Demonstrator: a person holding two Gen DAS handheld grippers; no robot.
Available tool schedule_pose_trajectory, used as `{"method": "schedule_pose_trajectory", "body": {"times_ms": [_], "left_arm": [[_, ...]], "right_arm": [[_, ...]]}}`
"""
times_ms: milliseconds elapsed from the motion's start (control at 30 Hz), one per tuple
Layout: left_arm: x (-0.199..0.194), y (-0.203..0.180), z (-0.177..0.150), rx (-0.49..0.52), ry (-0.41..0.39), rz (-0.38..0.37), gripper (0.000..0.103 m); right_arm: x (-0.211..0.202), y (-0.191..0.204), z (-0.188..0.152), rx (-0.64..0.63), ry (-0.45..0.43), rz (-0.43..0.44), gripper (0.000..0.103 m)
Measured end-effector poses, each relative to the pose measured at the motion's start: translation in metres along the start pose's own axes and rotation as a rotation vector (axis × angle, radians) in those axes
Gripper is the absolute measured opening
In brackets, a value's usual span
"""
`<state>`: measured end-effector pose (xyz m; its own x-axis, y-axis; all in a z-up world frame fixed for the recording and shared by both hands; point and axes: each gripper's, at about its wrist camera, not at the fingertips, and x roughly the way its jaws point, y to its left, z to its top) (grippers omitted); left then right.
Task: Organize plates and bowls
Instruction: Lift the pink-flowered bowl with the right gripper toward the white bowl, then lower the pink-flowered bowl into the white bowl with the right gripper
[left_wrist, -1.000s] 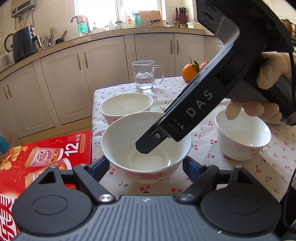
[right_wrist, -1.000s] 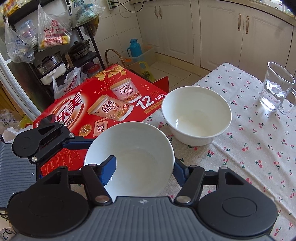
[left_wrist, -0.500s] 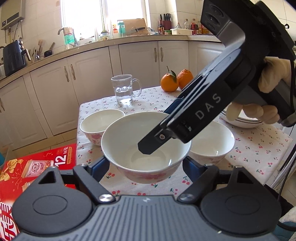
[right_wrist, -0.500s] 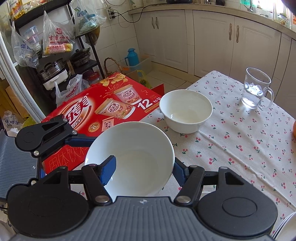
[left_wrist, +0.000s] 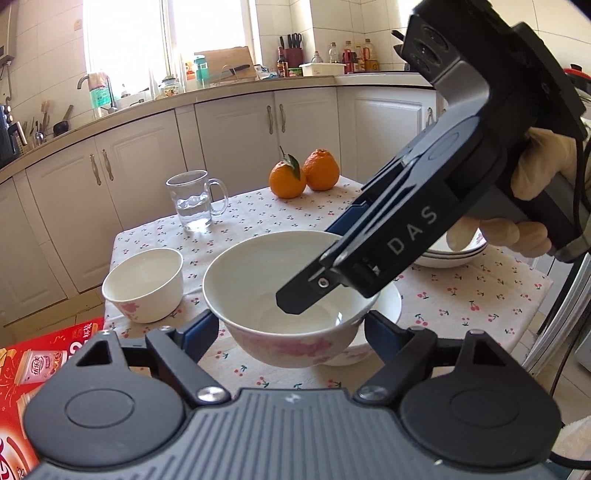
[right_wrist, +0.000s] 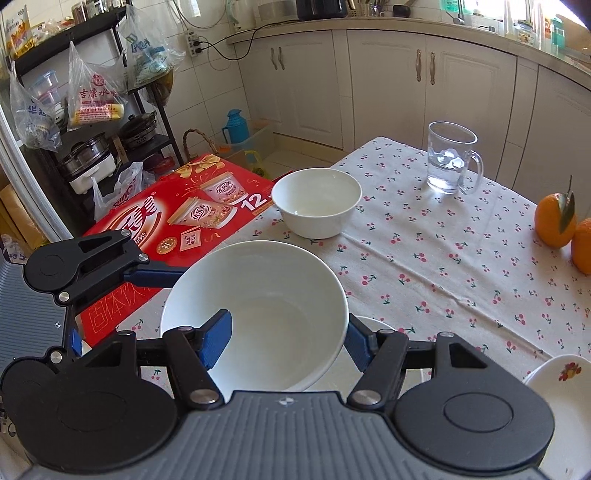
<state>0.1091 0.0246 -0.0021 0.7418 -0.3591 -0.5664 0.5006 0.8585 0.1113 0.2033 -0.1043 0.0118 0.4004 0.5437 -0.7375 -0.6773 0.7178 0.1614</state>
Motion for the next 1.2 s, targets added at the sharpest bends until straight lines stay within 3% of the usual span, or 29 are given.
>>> {"method": "schedule_pose_trajectory", "body": {"times_ms": [367,1200], "left_arm": [[0.029,-0.021,0.01,0.015,0.029,-0.062,0.086],[0.056,-0.02,0.007,-0.006,0.102,-0.085,0.086]], "right_arm": [[-0.017,-0.03,-0.019,0.054,-0.013,-0.046,0.071],[-0.003,-0.055,-0.03,0.105,0.007,-0.04,0.071]]}}
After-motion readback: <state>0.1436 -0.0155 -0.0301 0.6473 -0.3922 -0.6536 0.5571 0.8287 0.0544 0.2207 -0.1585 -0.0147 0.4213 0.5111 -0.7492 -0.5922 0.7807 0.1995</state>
